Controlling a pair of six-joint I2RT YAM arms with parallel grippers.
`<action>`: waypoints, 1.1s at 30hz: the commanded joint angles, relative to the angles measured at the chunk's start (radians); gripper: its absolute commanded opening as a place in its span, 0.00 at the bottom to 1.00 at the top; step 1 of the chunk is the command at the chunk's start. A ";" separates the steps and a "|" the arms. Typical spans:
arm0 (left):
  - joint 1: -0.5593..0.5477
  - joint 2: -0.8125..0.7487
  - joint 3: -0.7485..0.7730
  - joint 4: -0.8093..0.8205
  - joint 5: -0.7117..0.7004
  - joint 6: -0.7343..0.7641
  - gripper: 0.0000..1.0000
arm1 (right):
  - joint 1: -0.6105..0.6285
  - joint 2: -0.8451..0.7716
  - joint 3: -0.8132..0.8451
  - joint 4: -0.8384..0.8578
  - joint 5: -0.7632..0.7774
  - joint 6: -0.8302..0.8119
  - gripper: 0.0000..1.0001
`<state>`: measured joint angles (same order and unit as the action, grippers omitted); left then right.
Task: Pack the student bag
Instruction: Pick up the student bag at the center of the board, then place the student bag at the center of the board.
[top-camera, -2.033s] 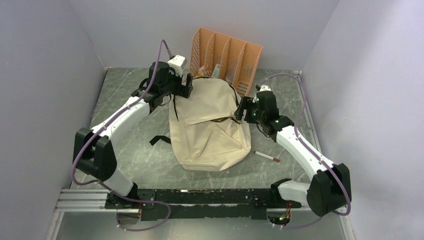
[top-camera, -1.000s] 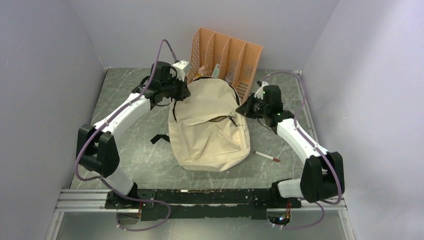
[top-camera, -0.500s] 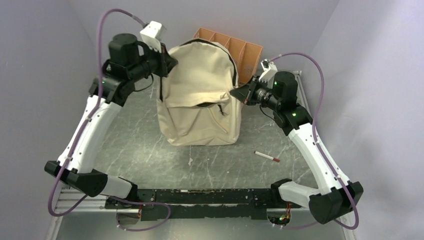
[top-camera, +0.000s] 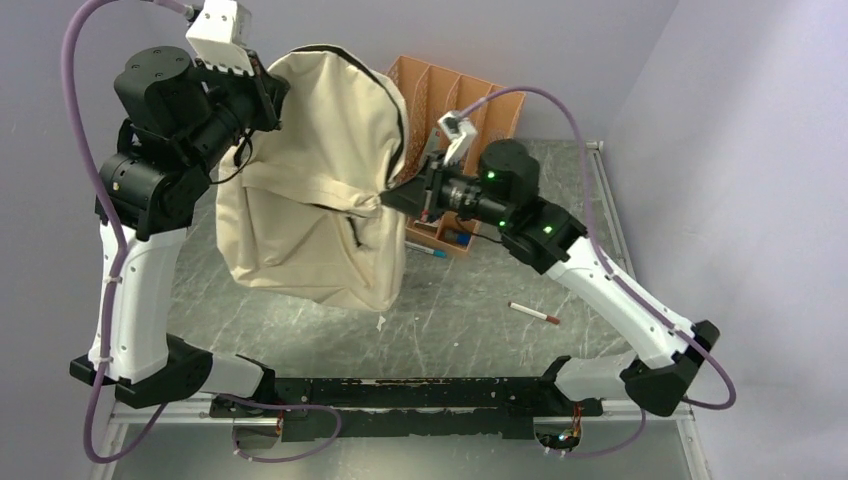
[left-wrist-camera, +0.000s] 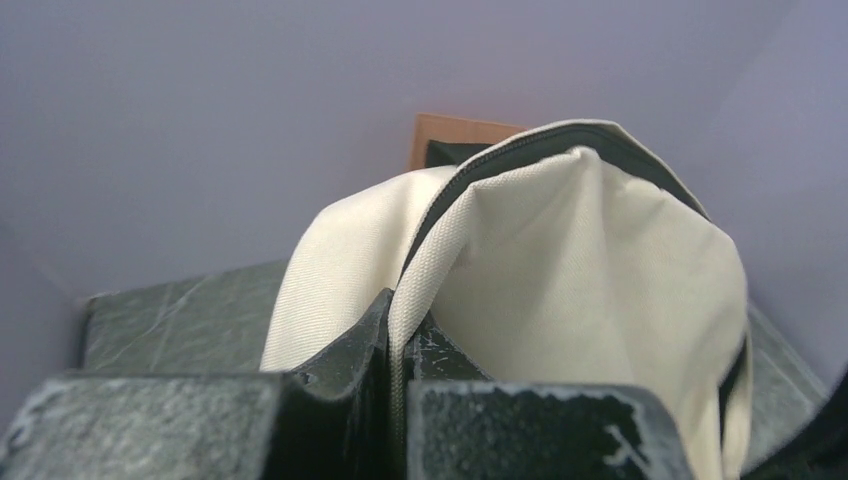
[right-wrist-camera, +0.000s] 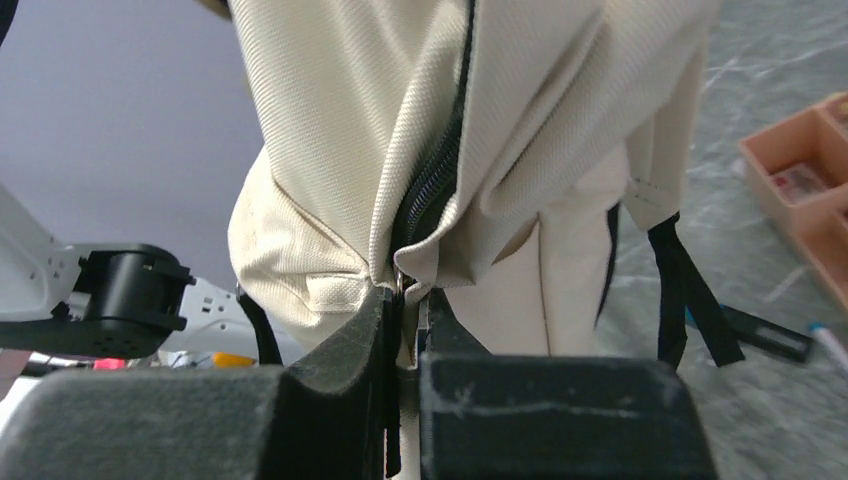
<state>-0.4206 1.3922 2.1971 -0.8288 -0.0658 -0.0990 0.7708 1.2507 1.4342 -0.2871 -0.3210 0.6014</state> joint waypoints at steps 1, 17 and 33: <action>-0.001 -0.018 -0.010 0.164 -0.261 0.051 0.05 | 0.154 0.064 0.041 0.109 0.006 0.008 0.00; 0.072 0.004 -0.464 0.304 -0.515 0.318 0.05 | 0.443 0.402 -0.173 0.508 0.057 0.036 0.00; 0.195 0.152 -0.698 0.352 -0.404 0.282 0.44 | 0.543 0.729 -0.212 0.692 -0.059 -0.024 0.00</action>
<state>-0.2413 1.5078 1.4246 -0.6968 -0.4732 0.2260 1.2007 1.9263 1.2545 0.4877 -0.1337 0.6186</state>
